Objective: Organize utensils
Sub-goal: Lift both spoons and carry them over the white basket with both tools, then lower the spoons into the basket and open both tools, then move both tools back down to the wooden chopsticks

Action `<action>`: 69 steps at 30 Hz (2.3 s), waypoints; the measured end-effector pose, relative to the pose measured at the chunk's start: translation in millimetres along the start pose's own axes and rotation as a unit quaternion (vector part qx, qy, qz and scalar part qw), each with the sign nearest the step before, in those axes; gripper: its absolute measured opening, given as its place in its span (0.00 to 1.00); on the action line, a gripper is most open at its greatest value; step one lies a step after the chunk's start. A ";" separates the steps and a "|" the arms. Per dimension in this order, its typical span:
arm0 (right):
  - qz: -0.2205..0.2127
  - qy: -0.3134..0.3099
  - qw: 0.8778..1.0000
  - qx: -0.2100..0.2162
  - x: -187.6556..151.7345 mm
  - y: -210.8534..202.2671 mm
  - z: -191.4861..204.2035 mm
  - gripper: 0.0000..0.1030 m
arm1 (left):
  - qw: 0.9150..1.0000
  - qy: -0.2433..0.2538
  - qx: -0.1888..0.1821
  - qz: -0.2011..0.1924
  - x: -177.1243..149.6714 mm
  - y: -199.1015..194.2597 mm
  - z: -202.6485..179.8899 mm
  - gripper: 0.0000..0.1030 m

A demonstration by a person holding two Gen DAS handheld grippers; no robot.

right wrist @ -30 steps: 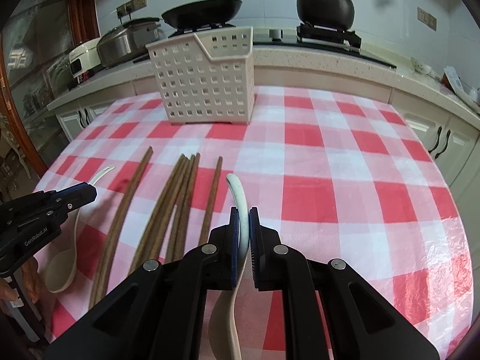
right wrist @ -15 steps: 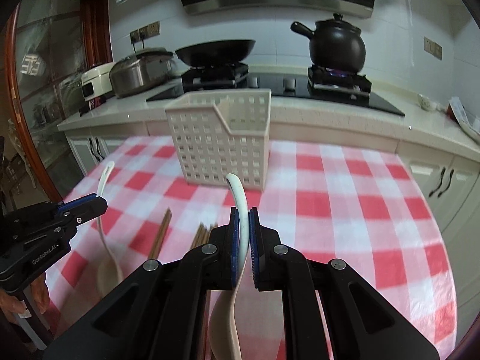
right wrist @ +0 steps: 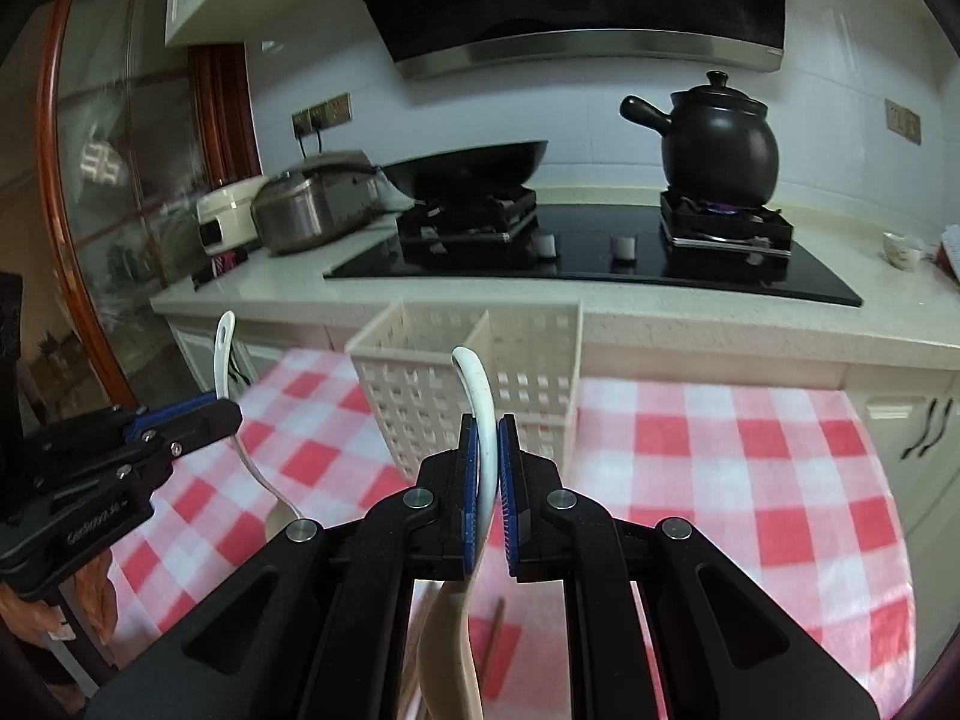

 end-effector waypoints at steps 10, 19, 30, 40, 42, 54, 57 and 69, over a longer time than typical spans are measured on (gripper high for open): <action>-0.023 0.032 0.999 0.017 41.7 32.6 -17.8 0.10 | 0.998 0.008 -0.022 -0.050 79.9 -8.9 -8.6 0.11; -0.054 -0.009 0.999 -0.006 67.3 48.9 -14.3 0.09 | 0.997 0.002 -0.027 -0.067 132.8 1.7 -7.1 0.11; -0.067 -0.030 0.997 -0.030 95.7 69.4 -22.9 0.09 | 0.995 -0.027 -0.020 -0.092 159.5 53.1 6.2 0.11; -0.024 -0.018 0.999 -0.022 53.5 106.5 -33.2 0.09 | 0.996 -0.051 -0.007 -0.072 100.6 121.7 19.1 0.11; -0.019 -0.013 1.000 -0.019 45.7 111.7 -34.8 0.09 | 0.996 -0.047 -0.003 -0.070 90.2 130.4 19.6 0.11; -0.006 -0.014 1.000 -0.021 21.9 126.4 -34.2 0.13 | 0.997 -0.042 0.019 -0.063 40.0 156.9 31.4 0.42; -0.009 -0.014 1.000 -0.027 21.4 124.9 -35.1 0.28 | 0.997 -0.040 0.025 -0.066 39.1 152.7 33.4 0.43; -0.037 -0.008 0.999 -0.036 31.8 74.0 -31.9 0.33 | 0.996 -0.020 0.048 -0.078 29.2 99.3 32.2 0.66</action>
Point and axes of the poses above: each gripper's, at about its wrist camera, not at the fingertips, and y roughly the way its jaws point, z to its left, x to its top, the point moved 4 cm from there along y, roughly the way its jaws point, and after that the axes turned 8 degrees about -z, right-handed, at the moved point
